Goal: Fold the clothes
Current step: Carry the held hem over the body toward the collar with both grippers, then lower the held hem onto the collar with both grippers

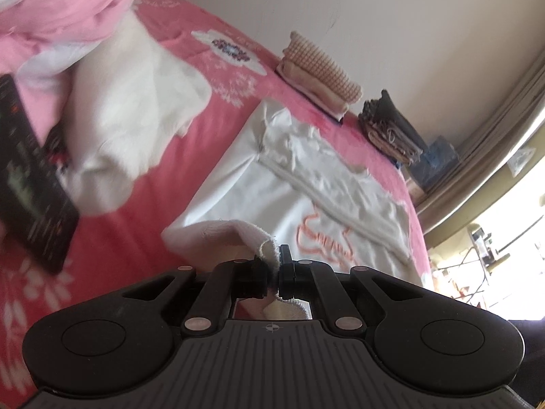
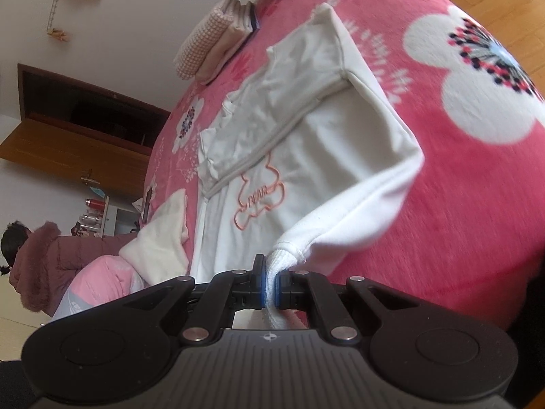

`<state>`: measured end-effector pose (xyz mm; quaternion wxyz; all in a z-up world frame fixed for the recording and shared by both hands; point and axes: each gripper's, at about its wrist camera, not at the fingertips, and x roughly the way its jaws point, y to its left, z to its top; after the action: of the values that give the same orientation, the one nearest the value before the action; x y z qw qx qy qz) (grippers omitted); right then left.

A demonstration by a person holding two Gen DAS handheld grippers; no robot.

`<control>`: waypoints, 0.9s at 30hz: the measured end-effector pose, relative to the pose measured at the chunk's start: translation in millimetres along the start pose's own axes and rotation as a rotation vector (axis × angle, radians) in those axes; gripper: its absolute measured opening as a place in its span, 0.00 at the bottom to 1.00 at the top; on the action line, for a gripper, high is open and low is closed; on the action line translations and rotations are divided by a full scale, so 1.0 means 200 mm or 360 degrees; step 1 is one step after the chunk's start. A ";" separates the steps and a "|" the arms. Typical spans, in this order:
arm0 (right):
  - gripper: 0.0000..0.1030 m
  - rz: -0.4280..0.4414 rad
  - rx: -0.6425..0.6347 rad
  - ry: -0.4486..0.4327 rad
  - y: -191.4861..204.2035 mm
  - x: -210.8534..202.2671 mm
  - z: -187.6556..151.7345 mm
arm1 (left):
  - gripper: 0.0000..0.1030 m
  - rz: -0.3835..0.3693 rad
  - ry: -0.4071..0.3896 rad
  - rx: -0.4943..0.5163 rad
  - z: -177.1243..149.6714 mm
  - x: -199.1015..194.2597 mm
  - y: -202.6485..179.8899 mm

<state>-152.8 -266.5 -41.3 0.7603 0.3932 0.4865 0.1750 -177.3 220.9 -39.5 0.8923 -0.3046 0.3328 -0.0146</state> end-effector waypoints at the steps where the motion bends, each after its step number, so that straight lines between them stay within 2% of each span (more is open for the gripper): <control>1: 0.05 0.0001 -0.0014 -0.0004 0.01 0.01 0.02 | 0.03 0.0001 -0.0017 0.0005 0.01 0.02 -0.01; 11: 0.05 -0.0001 -0.0051 -0.0090 0.06 0.05 0.21 | 0.03 -0.0043 -0.0144 0.0021 0.15 0.20 -0.10; 17: 0.05 -0.0031 -0.0024 -0.0156 0.07 0.06 0.36 | 0.03 -0.0079 -0.0211 -0.0027 0.23 0.33 -0.11; 27: 0.05 -0.0100 -0.0011 -0.0212 0.08 0.16 0.58 | 0.03 -0.0082 -0.0204 0.0016 0.37 0.55 -0.16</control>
<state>-33.8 -284.2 -23.0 0.7975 0.3858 0.4464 0.1262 -42.0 209.6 -42.8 0.9126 -0.3090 0.2670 -0.0197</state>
